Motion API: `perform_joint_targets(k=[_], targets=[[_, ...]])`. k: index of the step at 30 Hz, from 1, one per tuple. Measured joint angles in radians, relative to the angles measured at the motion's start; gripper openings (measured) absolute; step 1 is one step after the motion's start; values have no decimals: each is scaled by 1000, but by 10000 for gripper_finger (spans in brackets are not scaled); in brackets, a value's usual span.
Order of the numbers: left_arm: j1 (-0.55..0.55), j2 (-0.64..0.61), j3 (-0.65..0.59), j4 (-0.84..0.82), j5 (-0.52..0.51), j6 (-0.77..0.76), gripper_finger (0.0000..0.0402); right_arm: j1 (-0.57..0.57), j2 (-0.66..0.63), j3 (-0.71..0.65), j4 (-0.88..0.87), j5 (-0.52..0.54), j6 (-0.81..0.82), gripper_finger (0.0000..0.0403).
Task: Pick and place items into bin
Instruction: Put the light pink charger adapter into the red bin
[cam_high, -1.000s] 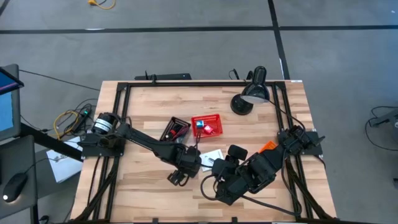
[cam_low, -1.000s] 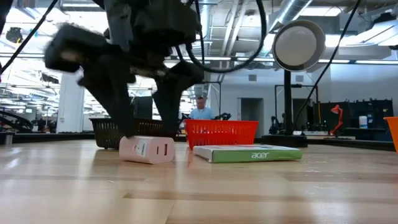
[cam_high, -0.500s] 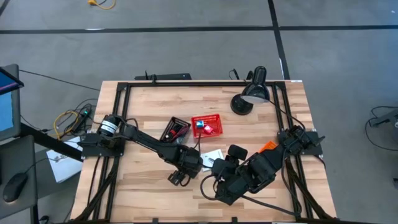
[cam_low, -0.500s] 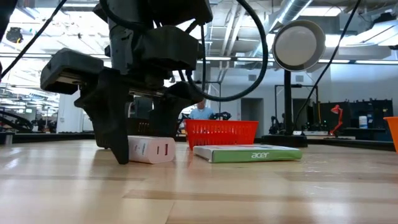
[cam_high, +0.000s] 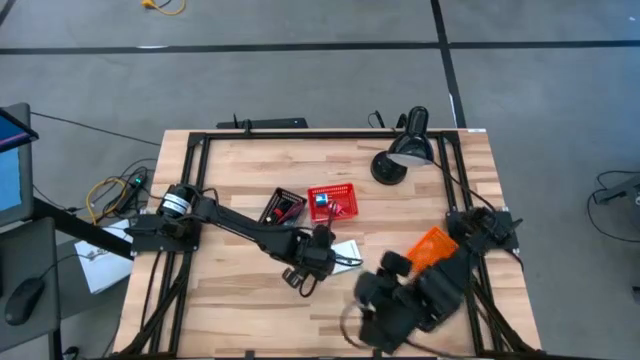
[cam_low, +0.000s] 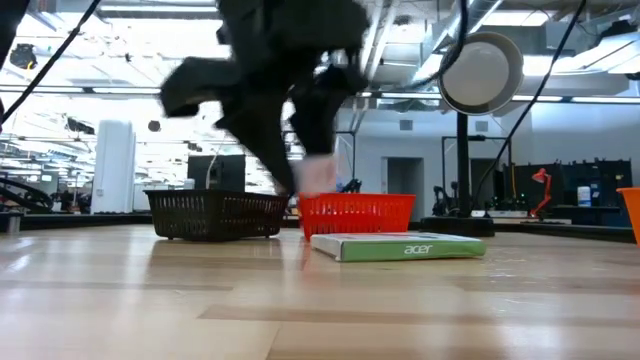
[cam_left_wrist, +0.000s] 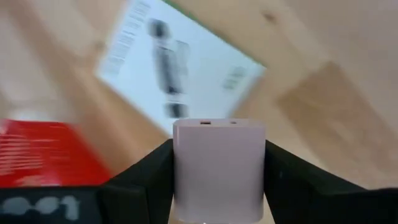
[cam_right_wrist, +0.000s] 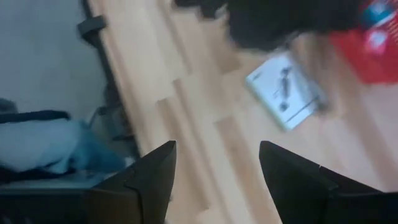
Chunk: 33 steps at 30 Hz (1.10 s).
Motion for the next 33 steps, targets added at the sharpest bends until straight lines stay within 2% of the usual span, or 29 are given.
perform_joint_targets(k=[3, 7, 11, 16, 19, 25, 33], targets=[[33, 0, 67, 8, -52, 68, 182, 86, 0, 0, 0, 54, 107, 225], [132, 0, 133, 65, -60, 101, 184, 192, 0, 0, 0, 189, 258, 225], [260, -1, 149, 154, 37, 89, 184, 275, 0, 0, 0, 319, 351, 225], [393, 29, 146, 197, 157, 35, 186, 323, 0, 0, 0, 418, 365, 225], [435, 59, 147, 225, 205, 25, 186, 317, 0, 0, 0, 425, 370, 225], [466, 130, 146, 229, 226, -9, 190, 287, 1, -29, 2, 398, 345, 225], [467, 187, 146, 236, 166, -3, 208, 252, 1, -89, 1, 326, 368, 225]])
